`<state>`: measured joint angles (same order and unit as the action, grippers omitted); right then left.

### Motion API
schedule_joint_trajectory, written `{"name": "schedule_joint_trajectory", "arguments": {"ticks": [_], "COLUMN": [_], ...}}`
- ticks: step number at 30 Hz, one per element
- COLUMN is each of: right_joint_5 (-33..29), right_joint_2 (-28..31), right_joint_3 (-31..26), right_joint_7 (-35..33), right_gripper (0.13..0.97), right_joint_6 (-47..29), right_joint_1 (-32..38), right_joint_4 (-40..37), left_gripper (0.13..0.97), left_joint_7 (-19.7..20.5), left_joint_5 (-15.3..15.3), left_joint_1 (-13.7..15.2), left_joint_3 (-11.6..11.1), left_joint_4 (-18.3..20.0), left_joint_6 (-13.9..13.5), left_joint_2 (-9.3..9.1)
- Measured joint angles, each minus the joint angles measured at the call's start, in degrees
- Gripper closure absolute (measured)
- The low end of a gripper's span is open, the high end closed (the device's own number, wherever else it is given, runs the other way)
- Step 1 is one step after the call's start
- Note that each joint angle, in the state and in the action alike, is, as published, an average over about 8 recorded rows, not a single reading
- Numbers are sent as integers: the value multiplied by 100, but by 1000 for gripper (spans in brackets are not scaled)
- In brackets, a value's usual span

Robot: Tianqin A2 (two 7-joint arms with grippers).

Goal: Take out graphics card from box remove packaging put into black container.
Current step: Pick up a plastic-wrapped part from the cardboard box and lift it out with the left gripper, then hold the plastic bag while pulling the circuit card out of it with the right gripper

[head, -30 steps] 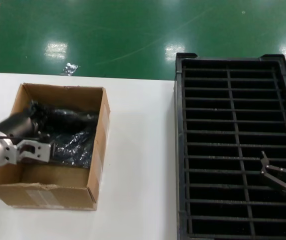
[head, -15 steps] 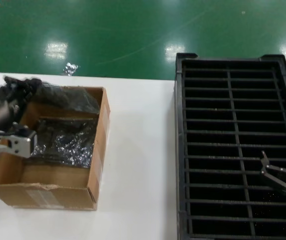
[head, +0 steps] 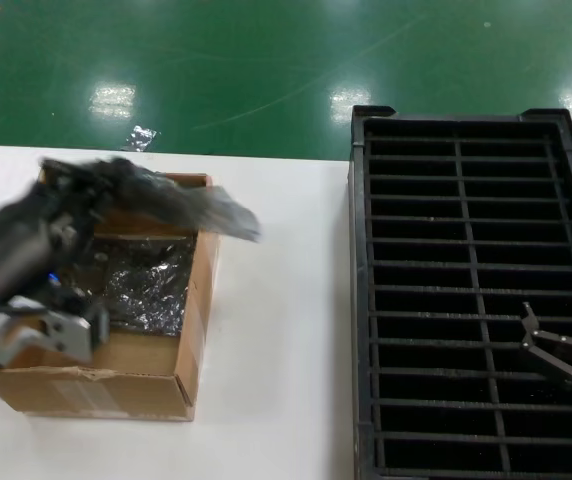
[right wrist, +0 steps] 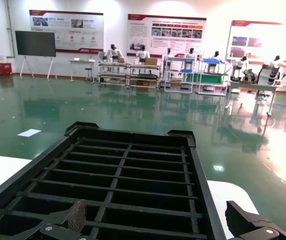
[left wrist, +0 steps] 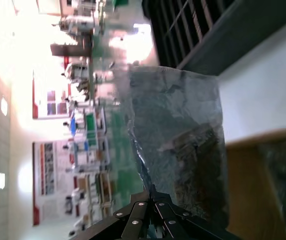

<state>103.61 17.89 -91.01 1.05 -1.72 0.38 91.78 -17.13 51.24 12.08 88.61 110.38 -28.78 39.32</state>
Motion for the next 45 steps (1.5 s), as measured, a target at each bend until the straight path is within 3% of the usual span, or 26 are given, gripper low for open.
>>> {"name": "schedule_joint_trajectory", "arguments": {"ticks": [8,12,19,28,41,45], "right_joint_5": [0,0,35,343,280,156], "right_joint_2": [0,0,-84,-559,-972,-1036], "right_joint_3": [0,0,70,204,-448,-653], "right_joint_7": [0,0,-79,-547,-653,-737], "right_gripper": [129,129,129,130,177,233], "right_joint_6": [0,0,-180,-1038,-1233,-1220], "right_joint_1": [0,0,9,102,628,788], "right_joint_4": [0,0,12,199,130,-6], "left_gripper": [958,958,958,959,959,959], "left_joint_7": [-103,-129,-133,-133,-133,-133], "left_joint_5": [-102,-145,-158,-158,-158,-158], "left_joint_1": [6,57,70,70,70,70], "left_joint_3": [497,635,662,662,662,662], "left_joint_4": [-43,-109,-124,-124,-124,-124], "left_joint_6": [-75,-87,-90,-90,-90,-90], "left_joint_2": [-341,-467,-498,-498,-498,-498]}}
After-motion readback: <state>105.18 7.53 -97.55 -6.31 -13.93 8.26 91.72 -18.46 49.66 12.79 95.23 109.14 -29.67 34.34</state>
